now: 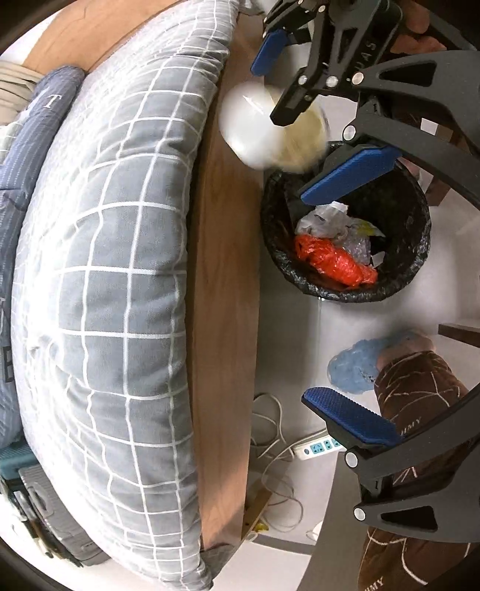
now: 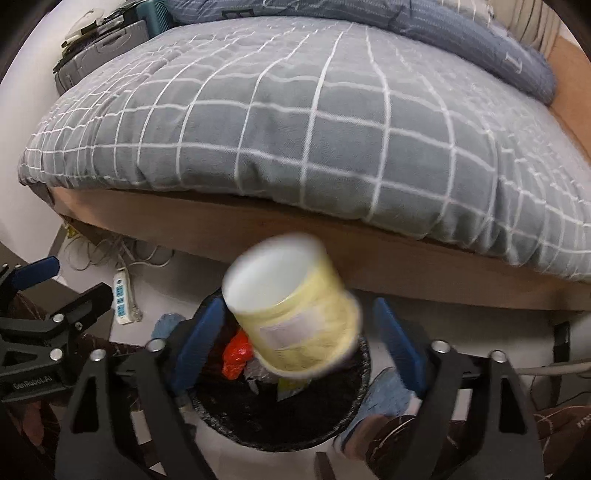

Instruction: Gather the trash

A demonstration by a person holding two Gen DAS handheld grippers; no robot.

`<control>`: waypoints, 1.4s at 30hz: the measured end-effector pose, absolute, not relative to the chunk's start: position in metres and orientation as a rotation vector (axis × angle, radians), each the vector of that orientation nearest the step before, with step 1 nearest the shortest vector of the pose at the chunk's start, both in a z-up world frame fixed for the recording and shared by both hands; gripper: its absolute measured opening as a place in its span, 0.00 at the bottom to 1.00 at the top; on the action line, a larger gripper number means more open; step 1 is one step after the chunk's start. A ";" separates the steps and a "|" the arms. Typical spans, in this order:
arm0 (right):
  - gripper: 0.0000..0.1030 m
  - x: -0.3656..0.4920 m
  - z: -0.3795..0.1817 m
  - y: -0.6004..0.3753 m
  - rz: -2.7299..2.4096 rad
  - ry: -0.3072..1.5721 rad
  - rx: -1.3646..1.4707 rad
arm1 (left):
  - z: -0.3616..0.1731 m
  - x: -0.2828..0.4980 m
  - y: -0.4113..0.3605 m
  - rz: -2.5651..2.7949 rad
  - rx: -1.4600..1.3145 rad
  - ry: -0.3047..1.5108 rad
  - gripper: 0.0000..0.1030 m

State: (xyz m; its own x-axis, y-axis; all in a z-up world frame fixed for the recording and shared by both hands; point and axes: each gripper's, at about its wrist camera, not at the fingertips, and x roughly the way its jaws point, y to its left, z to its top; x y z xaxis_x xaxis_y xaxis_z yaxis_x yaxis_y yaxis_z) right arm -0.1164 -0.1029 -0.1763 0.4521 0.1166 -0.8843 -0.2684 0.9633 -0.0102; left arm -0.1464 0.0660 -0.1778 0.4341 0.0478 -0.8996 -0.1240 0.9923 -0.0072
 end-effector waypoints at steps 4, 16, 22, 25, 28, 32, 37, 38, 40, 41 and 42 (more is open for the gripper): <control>0.88 -0.114 -0.162 -0.115 0.193 1.046 -0.144 | -0.165 -0.144 0.057 0.097 -0.074 1.093 0.94; 0.93 -0.132 -0.056 -0.168 0.077 0.870 -0.080 | -0.063 -0.152 0.005 0.014 -0.017 0.923 0.94; 0.93 -0.160 -0.005 -0.184 0.073 0.804 -0.074 | -0.008 -0.176 -0.007 -0.015 -0.021 0.836 0.94; 0.93 -0.176 0.018 -0.191 0.071 0.771 -0.057 | 0.012 -0.189 -0.010 -0.011 -0.013 0.802 0.94; 0.93 -0.191 0.031 -0.194 0.064 0.754 -0.053 | 0.023 -0.200 -0.010 0.008 -0.027 0.793 0.94; 0.93 -0.200 0.040 -0.197 0.054 0.759 -0.042 | 0.033 -0.209 -0.008 0.024 -0.021 0.785 0.94; 0.93 -0.205 0.046 -0.200 0.047 0.757 -0.025 | 0.040 -0.213 -0.004 0.018 -0.032 0.781 0.94; 0.93 -0.206 0.047 -0.200 0.047 0.757 -0.026 | 0.041 -0.214 -0.004 0.012 -0.030 0.777 0.94; 0.93 -0.206 0.048 -0.199 0.047 0.755 -0.029 | 0.043 -0.214 -0.006 0.017 -0.015 0.767 0.94; 0.93 -0.207 0.049 -0.199 0.047 0.753 -0.029 | 0.044 -0.215 -0.007 0.020 -0.008 0.762 0.94; 0.93 -0.207 0.050 -0.198 0.048 0.752 -0.030 | 0.044 -0.215 -0.007 0.024 -0.005 0.758 0.94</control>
State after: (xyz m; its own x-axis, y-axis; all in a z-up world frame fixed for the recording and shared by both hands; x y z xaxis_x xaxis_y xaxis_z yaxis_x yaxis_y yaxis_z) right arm -0.2071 -0.1982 0.0495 0.7295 0.0329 -0.6832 -0.0545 0.9985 -0.0101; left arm -0.2154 -0.0074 0.0444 0.7259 0.0198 -0.6875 -0.0235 0.9997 0.0039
